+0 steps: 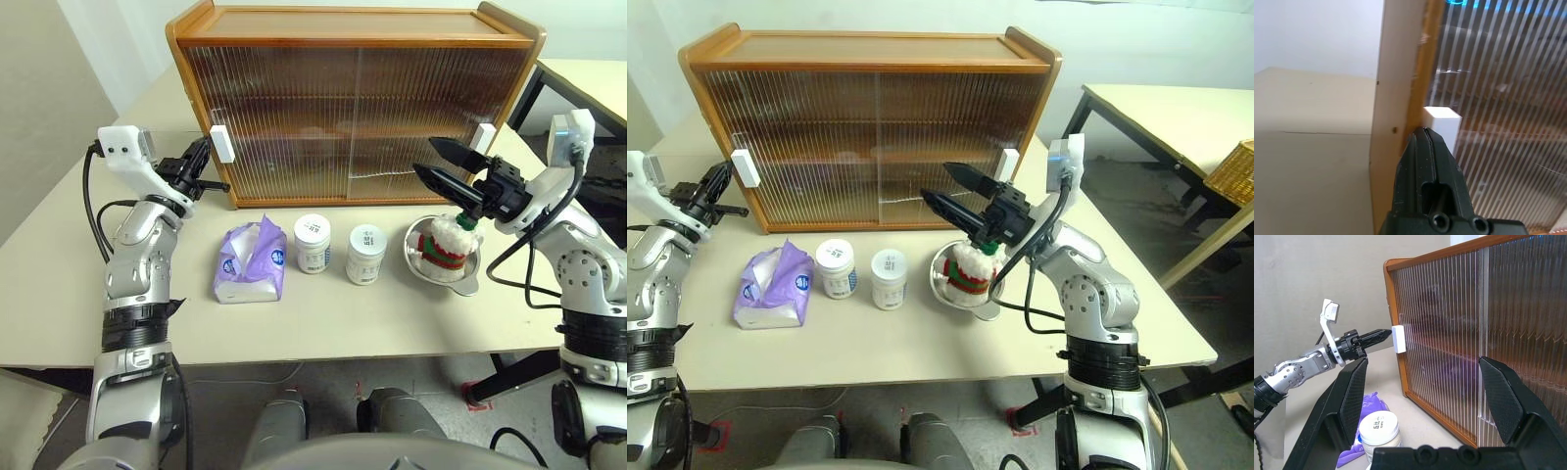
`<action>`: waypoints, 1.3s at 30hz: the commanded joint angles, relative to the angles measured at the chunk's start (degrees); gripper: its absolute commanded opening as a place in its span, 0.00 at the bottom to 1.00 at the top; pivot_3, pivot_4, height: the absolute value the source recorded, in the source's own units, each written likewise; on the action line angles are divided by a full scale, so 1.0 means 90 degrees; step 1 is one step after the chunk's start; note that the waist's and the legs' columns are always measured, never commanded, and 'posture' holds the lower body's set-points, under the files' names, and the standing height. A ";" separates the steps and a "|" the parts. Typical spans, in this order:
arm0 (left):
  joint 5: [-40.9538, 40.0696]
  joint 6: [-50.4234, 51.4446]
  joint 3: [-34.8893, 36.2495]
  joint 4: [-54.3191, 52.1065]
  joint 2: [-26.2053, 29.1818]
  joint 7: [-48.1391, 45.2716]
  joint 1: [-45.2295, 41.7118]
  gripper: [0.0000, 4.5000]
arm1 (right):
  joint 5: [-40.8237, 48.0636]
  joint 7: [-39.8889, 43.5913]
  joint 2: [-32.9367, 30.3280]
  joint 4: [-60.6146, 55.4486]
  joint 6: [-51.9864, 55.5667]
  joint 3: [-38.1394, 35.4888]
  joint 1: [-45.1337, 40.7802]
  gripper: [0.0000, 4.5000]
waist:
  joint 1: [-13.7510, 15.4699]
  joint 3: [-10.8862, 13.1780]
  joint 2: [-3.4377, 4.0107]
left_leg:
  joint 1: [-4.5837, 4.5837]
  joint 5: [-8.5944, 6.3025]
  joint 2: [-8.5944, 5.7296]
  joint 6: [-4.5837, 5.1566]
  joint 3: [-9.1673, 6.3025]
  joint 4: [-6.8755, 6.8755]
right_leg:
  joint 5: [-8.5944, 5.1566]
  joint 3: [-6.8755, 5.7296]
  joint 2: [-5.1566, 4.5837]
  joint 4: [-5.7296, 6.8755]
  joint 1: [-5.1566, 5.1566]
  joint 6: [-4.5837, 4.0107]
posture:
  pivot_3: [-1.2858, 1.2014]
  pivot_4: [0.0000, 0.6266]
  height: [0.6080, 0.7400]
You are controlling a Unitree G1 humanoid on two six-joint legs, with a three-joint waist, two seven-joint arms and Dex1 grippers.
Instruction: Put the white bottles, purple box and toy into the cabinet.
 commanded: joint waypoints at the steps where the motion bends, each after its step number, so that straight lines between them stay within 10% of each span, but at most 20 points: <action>1: -0.0027 0.0065 -0.0092 0.0091 -0.0038 -0.0110 -0.0124 0.00 | -0.0042 -0.0015 0.0007 -0.0005 -0.0045 0.0040 0.0043 1.00 | -0.0001 0.0000 0.0000 | 0.0000 0.0000 0.0000 0.0000 0.0000 0.0001 | 0.0000 0.0000 0.0000 0.0000 0.0000 0.0000 | 0.47 0.02 1.00; 39: 0.0253 -0.0069 -0.1419 0.1625 -0.0844 -0.1508 -0.1600 0.00 | 0.0104 -0.0373 -0.0034 -0.0462 0.0011 -0.0134 0.0341 1.00 | -0.0118 0.0002 -0.0001 | -0.0030 -0.0018 0.0002 0.0032 -0.0019 0.0023 | 0.0001 0.0003 -0.0029 -0.0029 0.0000 0.0034 | 0.44 0.04 1.00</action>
